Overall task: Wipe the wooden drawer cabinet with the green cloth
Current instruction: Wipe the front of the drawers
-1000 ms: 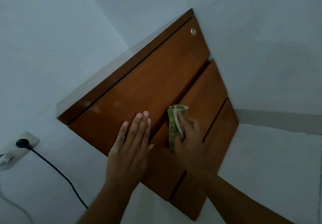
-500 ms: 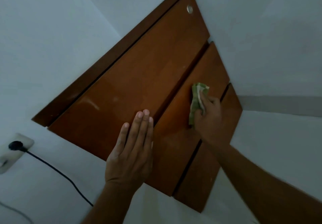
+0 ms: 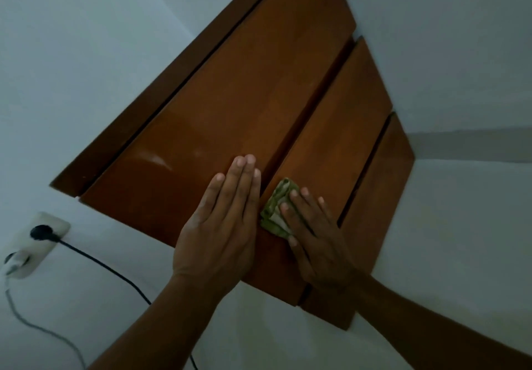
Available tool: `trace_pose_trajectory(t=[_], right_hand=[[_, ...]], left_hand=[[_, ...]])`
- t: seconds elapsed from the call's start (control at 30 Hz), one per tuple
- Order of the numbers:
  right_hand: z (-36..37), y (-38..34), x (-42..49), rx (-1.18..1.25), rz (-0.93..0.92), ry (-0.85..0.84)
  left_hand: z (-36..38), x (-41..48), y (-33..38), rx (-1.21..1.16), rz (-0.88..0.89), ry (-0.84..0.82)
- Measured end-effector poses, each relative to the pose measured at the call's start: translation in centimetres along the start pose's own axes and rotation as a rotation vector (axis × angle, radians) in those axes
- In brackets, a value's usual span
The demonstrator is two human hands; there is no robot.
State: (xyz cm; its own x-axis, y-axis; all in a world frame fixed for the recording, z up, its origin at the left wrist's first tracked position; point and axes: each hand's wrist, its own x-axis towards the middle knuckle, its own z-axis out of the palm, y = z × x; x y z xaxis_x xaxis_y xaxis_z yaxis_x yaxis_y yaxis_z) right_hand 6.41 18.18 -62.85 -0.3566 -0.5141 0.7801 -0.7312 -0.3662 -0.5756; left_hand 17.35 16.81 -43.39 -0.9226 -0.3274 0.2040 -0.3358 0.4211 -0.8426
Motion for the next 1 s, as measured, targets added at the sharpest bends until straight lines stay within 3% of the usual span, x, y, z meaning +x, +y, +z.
trace_pose_trajectory(t=[0.2,0.4,0.5,0.67,0.77,0.87,1.0], right_hand=[[-0.5,3.7,7.0,0.125,0.331,0.130],[-3.9,9.9,10.7,0.116,0.616,0.410],[-4.5,7.4,8.1,0.096,0.675,0.404],[-1.2,0.6,2.7,0.085,0.447,0.141],[-0.7,2.1,3.7,-0.022,0.426,0.114],[-0.8,5.6,6.9,-0.038,0.497,0.162],[-2.1,12.0,8.5,0.039,0.881,0.325]], left_hand=[[0.2,5.5,1.0,0.004,0.014,-0.024],[1.0,7.4,2.1,-0.014,0.039,-0.091],[0.6,7.9,1.7,-0.002,0.065,-0.118],[-0.7,11.9,-0.4,0.066,0.107,-0.124],[-1.0,13.8,-1.2,0.072,0.113,-0.100],[-1.0,14.1,-1.1,0.070,0.132,-0.109],[-0.7,14.2,-0.9,0.031,0.149,-0.119]])
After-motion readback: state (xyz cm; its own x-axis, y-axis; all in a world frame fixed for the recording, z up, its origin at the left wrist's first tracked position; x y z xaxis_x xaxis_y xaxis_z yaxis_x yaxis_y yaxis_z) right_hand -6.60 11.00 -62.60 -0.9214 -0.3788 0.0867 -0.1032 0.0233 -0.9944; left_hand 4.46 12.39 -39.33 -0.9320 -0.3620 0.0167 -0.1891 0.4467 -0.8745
